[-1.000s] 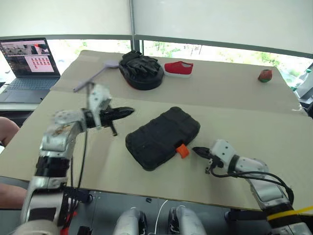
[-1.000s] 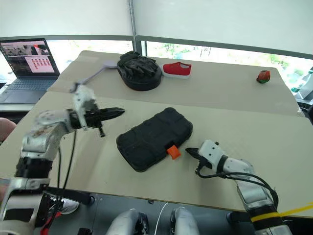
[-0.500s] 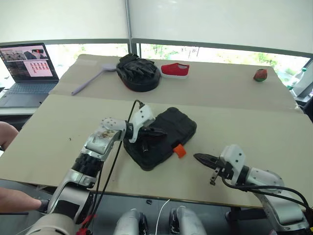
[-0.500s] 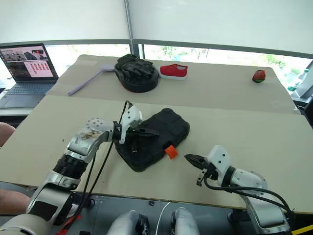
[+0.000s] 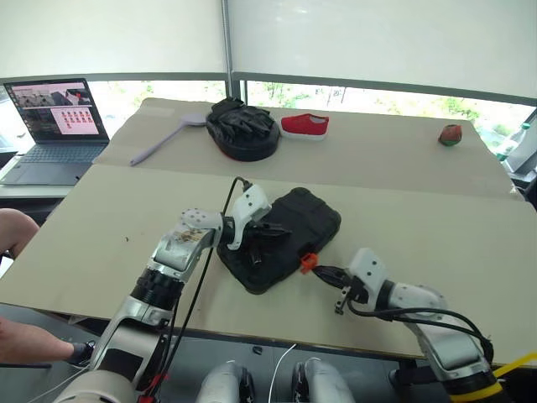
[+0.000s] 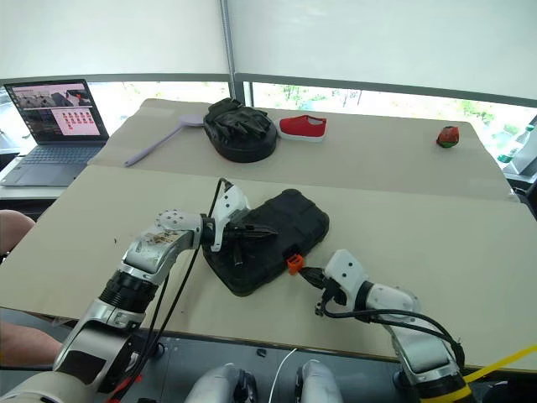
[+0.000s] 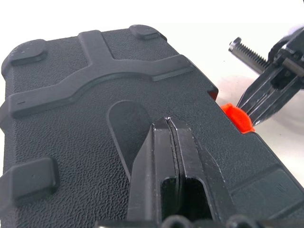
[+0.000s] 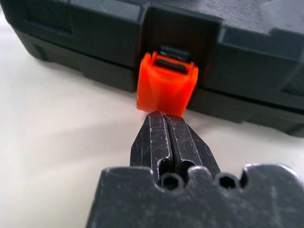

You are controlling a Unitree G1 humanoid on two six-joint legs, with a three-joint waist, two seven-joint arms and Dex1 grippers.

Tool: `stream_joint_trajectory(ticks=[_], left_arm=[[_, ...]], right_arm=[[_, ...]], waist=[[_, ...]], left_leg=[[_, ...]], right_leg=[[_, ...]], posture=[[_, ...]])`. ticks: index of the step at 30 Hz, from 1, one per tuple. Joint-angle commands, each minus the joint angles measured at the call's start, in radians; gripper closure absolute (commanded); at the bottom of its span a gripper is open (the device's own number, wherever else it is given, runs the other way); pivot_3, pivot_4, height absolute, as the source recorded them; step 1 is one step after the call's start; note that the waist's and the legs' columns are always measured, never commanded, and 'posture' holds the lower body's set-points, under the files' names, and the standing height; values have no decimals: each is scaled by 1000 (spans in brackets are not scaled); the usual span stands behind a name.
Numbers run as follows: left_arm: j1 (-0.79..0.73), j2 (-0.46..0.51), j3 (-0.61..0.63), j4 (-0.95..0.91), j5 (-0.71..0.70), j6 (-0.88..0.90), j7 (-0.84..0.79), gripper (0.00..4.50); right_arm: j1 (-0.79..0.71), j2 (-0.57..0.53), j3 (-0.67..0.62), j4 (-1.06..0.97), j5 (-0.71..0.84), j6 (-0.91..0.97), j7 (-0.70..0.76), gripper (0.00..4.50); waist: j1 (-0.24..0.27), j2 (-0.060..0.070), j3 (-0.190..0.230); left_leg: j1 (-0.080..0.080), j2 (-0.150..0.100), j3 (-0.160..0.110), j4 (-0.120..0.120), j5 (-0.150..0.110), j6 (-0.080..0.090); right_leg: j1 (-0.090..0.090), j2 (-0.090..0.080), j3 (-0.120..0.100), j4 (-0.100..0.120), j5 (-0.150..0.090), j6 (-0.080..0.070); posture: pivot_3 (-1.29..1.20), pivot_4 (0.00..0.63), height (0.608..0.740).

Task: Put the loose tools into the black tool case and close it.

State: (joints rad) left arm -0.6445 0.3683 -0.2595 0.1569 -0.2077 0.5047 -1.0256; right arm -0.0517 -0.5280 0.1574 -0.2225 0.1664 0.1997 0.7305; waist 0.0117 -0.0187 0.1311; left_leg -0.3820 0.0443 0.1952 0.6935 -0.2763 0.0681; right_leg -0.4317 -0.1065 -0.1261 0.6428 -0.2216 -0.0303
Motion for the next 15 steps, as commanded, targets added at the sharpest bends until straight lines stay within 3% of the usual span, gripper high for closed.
stream_joint_trajectory(ticks=[1,15], left_arm=[[59,1,-38,60,21,63,19,4457],[59,2,-61,86,26,87,1,4457]], right_arm=[[-47,29,4,14,-17,-56,-13,4500],[-32,103,-100,-116,156,25,-14,4500]], waist=[[0,0,0],[-4,0,0]], left_leg=[[0,0,0,0,0,0],[0,0,0,-1,-1,0]], right_leg=[[0,0,0,0,0,0],[-1,0,0,1,0,0]], posture=[[0,150,740],[0,150,740]])
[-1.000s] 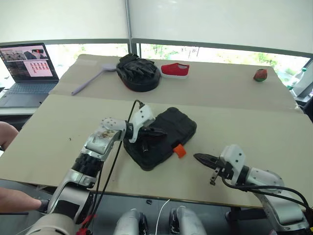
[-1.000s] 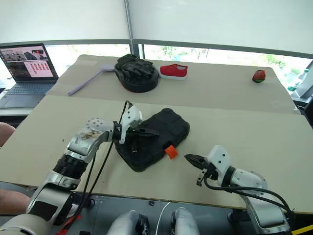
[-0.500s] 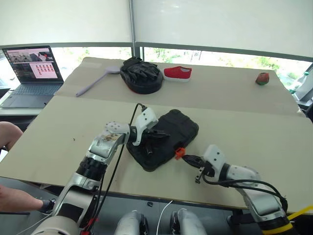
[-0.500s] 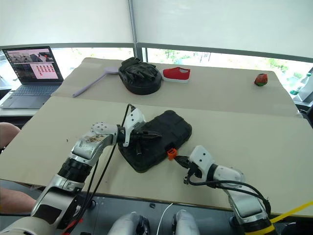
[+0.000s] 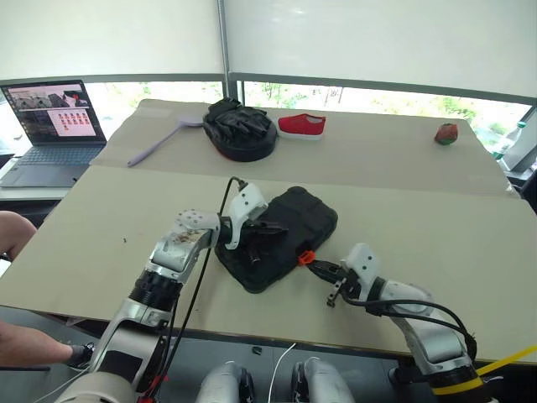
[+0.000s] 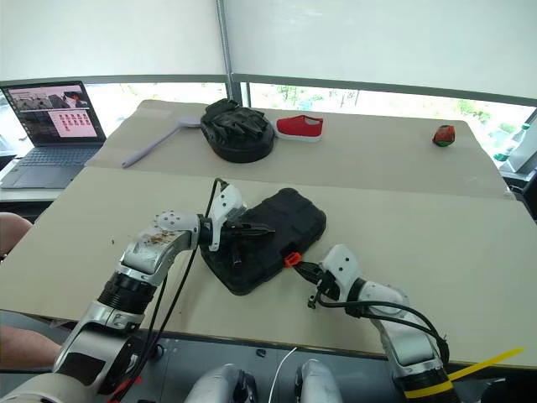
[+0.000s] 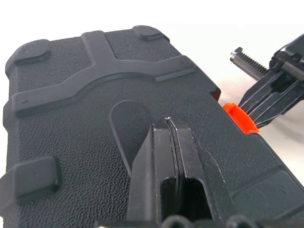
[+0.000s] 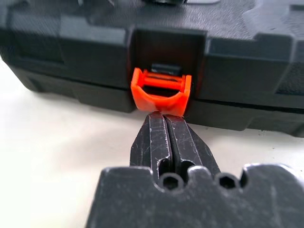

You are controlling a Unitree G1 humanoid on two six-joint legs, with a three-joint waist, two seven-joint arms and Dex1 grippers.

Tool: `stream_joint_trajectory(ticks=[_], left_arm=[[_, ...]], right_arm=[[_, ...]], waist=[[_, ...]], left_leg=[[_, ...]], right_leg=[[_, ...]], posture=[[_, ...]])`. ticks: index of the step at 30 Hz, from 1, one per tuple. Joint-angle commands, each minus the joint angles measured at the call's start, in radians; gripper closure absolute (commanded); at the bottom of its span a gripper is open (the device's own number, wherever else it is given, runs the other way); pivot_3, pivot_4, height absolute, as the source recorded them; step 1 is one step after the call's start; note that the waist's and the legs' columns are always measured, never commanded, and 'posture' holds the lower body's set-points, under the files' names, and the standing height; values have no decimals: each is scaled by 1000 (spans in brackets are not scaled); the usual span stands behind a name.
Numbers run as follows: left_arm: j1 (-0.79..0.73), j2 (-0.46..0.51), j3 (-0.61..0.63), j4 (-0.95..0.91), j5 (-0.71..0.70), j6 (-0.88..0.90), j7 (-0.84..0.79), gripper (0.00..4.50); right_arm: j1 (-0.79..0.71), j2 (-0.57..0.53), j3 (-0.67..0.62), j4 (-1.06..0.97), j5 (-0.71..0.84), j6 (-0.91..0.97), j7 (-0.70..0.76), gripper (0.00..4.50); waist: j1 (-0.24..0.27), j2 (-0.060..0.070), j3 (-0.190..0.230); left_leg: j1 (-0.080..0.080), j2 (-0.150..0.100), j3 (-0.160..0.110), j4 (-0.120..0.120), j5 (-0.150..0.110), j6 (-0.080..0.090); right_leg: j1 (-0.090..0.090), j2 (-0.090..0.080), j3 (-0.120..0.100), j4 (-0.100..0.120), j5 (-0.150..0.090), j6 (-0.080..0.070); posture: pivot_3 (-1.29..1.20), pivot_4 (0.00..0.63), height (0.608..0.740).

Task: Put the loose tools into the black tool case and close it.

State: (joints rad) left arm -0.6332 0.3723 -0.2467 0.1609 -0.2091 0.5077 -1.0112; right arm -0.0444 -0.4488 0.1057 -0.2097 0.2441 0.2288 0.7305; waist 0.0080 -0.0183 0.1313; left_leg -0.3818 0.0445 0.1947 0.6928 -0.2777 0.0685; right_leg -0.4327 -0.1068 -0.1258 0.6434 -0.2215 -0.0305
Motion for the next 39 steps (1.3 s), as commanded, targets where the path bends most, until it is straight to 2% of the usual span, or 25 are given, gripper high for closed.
stream_joint_trajectory(ticks=[1,9,12,17,20,22,27,30,33,35,39], left_arm=[[47,-1,-79,83,28,89,-19,4457],[40,5,-120,83,38,118,-71,4457],[52,-3,-107,79,37,110,-59,4457],[68,-12,22,77,-16,-51,-51,4457],[85,10,85,47,-63,-157,-103,4457],[111,21,190,-44,-195,-167,-165,4457],[201,180,272,-107,-156,-281,-176,3134],[307,268,374,-110,-160,-335,-155,1976],[436,343,435,-95,-111,-420,-134,855],[518,365,467,-95,-73,-464,-85,108],[637,352,536,-85,-21,-567,35,0]], right_arm=[[-40,21,-45,-126,71,-2,-14,4500],[-70,36,9,-95,46,27,-8,4500],[-63,10,34,-89,12,22,4,4500],[-15,-39,-74,-166,88,29,16,4500],[29,-81,-136,-194,118,19,34,4500],[70,-112,-183,-189,117,-37,60,4500],[124,-159,-258,-75,98,-275,171,4500],[125,-192,-319,12,142,-270,207,4500],[118,-217,-343,72,153,-295,247,3712],[114,-233,-342,96,140,-324,275,3004],[131,-267,-308,169,71,-447,338,1714]], waist=[[-2,0,0],[6,3,-3],[5,4,-3],[4,6,-4],[2,6,-4],[-4,6,-3],[-12,2,5],[-12,2,7],[-11,1,9],[-11,3,10],[-2,3,12]], left_leg=[[0,0,0,0,0,0],[2,0,0,-3,-1,2],[1,0,0,-3,0,-1],[3,0,-1,-6,-2,0],[1,-1,-1,-6,-1,0],[0,-1,-1,-7,-1,-1],[-7,0,-1,-11,8,0],[-7,0,-1,-13,9,-1],[-7,0,0,-13,7,0],[-7,0,0,-13,5,-3],[-8,0,0,-13,2,-5]], right_leg=[[0,0,0,0,0,0],[1,0,-1,-3,0,0],[2,0,-1,-5,-1,0],[6,0,-2,-12,0,1],[5,-1,-2,-13,0,2],[3,0,-2,-13,1,3],[-7,4,-1,-12,0,1],[-7,5,-1,-12,0,0],[-7,3,-1,-13,0,0],[-7,2,-2,-14,0,0],[-8,0,-2,-14,0,1]], posture=[[0,150,740],[0,150,740],[0,150,740],[0,150,740],[0,150,740],[0,150,740],[0,150,740],[0,150,740],[0,150,740],[0,150,740],[0,150,740]])
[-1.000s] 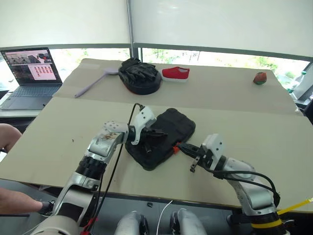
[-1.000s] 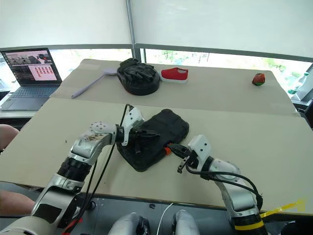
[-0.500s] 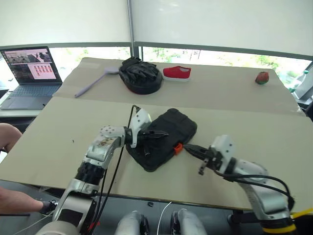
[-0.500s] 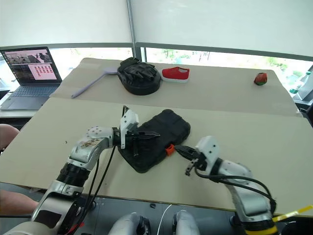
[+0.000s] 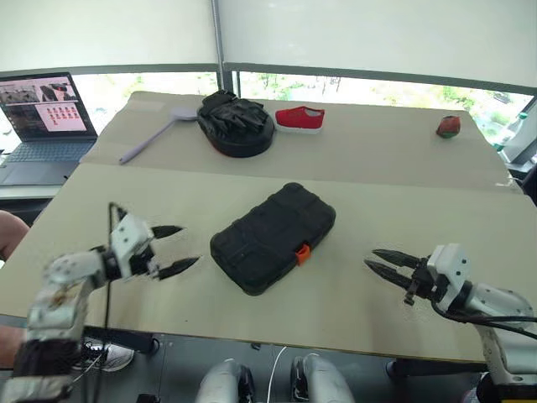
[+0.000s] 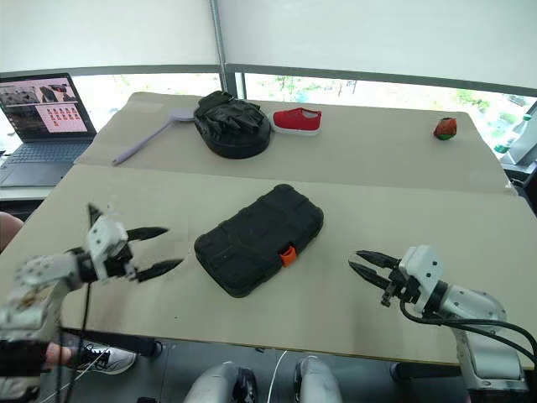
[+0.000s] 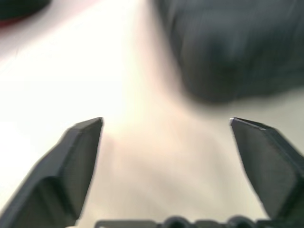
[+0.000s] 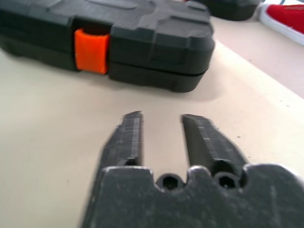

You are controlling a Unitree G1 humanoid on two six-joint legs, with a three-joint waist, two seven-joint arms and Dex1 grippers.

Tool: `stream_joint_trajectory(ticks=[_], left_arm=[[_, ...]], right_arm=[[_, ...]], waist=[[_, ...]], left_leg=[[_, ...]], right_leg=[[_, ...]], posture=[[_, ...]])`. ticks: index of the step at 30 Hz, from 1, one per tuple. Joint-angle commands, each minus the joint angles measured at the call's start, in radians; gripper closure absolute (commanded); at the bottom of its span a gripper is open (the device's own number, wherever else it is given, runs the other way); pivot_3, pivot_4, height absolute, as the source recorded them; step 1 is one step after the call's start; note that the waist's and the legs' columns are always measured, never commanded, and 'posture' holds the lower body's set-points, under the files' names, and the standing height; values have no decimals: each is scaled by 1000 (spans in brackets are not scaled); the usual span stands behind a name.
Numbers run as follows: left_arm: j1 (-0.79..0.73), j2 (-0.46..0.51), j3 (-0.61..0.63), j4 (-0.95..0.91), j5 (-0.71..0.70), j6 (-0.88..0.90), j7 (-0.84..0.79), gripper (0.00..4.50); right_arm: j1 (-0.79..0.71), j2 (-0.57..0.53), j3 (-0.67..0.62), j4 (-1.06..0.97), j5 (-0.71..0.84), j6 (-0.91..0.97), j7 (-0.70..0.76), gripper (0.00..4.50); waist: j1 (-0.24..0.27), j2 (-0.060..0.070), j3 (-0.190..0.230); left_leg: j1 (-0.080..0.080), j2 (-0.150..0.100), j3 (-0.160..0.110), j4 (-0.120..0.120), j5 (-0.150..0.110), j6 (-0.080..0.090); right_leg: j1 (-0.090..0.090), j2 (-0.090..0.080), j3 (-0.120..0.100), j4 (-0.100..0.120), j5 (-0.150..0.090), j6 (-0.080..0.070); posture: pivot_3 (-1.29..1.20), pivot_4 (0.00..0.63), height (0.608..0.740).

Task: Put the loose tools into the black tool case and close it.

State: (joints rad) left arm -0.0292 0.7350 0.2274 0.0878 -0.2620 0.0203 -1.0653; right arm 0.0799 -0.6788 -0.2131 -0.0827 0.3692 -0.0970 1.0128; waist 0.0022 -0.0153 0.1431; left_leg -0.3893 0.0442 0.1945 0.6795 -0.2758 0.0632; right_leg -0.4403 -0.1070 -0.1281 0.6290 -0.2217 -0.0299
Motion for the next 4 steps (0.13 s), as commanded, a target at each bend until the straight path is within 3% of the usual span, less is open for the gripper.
stream_joint_trajectory(ticks=[1,4], left_arm=[[41,-20,71,-16,27,-80,114,0],[55,-34,73,-25,25,-72,153,0]], right_arm=[[8,-31,12,66,-61,-142,56,1409],[-5,-17,6,115,-60,-172,45,379]], waist=[[10,0,1],[16,0,1]], left_leg=[[0,0,0,0,0,0],[0,0,-1,0,-1,0]], right_leg=[[0,0,0,0,0,0],[-1,-2,-3,-1,-1,-2]], posture=[[0,150,740],[0,150,740]])
